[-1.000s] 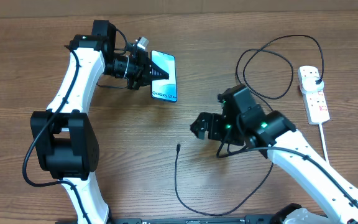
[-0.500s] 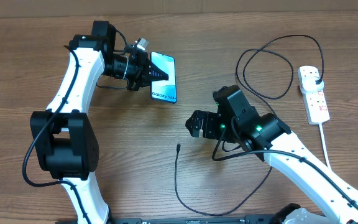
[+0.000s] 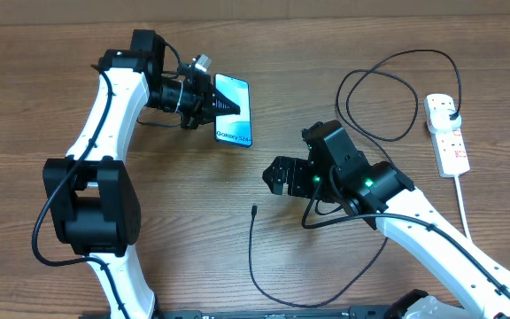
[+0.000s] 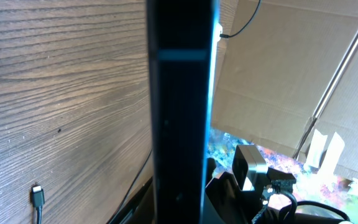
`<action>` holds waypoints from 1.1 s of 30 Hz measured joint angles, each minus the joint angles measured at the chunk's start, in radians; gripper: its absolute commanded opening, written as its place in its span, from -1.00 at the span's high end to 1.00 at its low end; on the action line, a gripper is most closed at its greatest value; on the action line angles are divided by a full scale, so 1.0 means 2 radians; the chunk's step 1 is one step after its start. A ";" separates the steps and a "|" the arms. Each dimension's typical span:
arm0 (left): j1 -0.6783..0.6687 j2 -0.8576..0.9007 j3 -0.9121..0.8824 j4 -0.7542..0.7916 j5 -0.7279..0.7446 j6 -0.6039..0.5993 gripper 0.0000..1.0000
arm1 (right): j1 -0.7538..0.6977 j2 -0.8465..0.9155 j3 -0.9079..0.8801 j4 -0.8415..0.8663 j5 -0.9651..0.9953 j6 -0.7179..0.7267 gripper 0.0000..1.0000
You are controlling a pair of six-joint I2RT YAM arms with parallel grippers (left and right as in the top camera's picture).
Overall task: Plug charger to phone and switch on socket
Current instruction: 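Move the right gripper down toward the black cable's USB-C plug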
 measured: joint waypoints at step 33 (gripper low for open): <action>0.073 0.000 0.000 0.000 0.000 0.000 0.92 | 0.075 0.092 0.062 -0.057 0.064 0.016 -0.43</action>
